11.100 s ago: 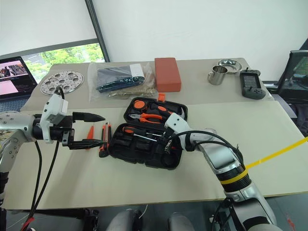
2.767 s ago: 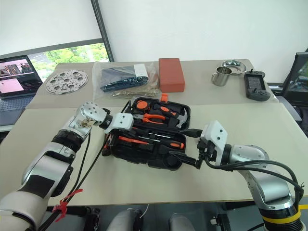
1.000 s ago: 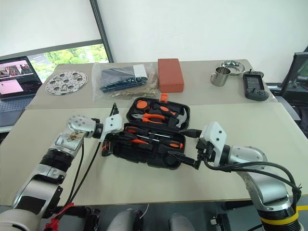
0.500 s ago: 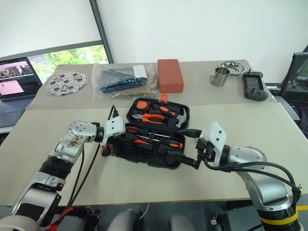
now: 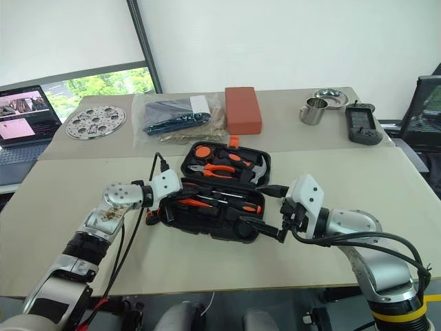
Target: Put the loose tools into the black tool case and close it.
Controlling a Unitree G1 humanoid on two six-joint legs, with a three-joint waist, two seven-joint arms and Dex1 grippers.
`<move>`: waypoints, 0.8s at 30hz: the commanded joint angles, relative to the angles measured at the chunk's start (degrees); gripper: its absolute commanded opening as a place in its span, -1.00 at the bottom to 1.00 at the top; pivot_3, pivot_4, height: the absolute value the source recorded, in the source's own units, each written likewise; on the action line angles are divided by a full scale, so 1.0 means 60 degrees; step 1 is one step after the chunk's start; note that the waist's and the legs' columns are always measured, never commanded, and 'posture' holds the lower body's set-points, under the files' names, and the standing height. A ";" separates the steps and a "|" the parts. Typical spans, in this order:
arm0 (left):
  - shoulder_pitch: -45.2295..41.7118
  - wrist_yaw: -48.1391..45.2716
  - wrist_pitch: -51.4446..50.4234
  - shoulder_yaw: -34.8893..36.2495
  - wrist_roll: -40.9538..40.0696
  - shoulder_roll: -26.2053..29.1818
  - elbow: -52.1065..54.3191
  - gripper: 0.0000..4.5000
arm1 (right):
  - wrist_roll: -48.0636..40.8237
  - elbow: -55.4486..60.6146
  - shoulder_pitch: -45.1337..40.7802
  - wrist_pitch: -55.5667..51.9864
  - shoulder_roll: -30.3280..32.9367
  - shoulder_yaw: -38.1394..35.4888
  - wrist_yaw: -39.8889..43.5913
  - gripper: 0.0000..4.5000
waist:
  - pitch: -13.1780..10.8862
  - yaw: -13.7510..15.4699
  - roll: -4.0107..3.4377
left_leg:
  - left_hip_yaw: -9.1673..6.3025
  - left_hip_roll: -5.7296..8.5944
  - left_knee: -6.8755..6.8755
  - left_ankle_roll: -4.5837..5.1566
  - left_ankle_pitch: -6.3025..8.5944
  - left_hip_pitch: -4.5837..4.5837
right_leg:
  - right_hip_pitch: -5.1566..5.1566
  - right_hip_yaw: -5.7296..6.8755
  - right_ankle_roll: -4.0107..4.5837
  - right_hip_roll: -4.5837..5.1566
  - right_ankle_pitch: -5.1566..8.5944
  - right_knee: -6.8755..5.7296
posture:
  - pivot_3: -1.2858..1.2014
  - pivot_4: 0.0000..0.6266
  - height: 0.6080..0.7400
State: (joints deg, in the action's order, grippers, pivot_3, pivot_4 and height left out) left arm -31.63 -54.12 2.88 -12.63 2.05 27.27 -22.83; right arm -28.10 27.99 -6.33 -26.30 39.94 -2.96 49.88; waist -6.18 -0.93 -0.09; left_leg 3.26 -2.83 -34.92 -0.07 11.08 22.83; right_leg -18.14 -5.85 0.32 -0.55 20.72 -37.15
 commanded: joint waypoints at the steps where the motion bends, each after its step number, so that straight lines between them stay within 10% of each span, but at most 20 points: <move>1: 0.0140 0.0354 -0.0244 0.0282 -0.0243 -0.0239 -0.0331 -0.97 | -0.0021 0.0159 -0.0108 0.0279 -0.0018 -0.0116 0.0006 1.00 | 0.0001 0.0030 -0.0001 | -0.0001 0.0001 -0.0003 0.0000 0.0000 0.0001 | 0.0000 0.0001 0.0000 0.0000 0.0000 0.0000 | 0.03 -0.52 1.00; 11: 0.0854 -0.0969 -0.1320 0.1406 -0.2830 -0.0363 0.1875 -0.97 | 0.0022 0.0069 -0.0174 0.0367 -0.0047 -0.0048 0.0008 1.00 | -0.0009 0.0027 0.0014 | -0.0004 0.0003 -0.0001 -0.0002 -0.0001 0.0030 | -0.0015 0.0002 0.0000 0.0001 0.0000 0.0008 | 0.03 -0.52 1.00; 24: 0.1740 0.0376 -0.1705 0.1222 -0.2131 -0.0232 0.2381 -0.97 | 0.0035 0.0161 -0.0051 0.0387 -0.0056 -0.0081 -0.0025 1.00 | -0.0014 0.0036 0.0022 | -0.0008 0.0003 0.0000 -0.0002 -0.0001 0.0026 | -0.0012 0.0002 0.0000 0.0009 0.0000 0.0014 | 0.03 -0.52 1.00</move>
State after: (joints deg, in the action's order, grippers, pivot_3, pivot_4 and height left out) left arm -21.51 -52.56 -7.01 -5.32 -11.14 25.62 -10.24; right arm -27.71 27.56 -6.40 -25.48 39.74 -2.73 49.83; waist -6.27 -0.72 0.05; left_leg 3.22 -2.81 -34.91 -0.09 11.08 22.99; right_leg -18.21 -5.84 0.32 -0.49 20.72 -37.06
